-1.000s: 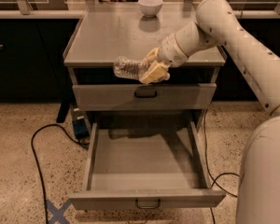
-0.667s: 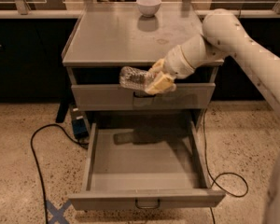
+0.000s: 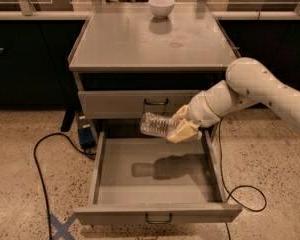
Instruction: Place water bottle into middle drawer
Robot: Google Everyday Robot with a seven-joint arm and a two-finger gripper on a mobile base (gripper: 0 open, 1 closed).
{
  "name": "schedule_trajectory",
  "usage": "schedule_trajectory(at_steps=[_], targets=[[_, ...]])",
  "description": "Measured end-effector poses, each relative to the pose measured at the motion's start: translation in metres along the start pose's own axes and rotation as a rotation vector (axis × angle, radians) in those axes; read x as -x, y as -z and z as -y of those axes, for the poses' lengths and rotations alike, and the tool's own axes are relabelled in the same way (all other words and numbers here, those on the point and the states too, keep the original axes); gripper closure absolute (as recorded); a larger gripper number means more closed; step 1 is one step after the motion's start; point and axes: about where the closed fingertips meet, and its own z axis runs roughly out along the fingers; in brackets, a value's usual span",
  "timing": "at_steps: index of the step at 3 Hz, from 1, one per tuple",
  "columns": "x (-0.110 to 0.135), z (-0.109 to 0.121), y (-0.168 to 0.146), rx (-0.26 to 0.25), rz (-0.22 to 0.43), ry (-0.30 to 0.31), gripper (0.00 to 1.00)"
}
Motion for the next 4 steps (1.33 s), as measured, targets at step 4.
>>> schedule_trajectory(at_steps=[4], targets=[[-0.057, -0.037, -0.079, 0.100, -0.125, -0.058, 1.00]])
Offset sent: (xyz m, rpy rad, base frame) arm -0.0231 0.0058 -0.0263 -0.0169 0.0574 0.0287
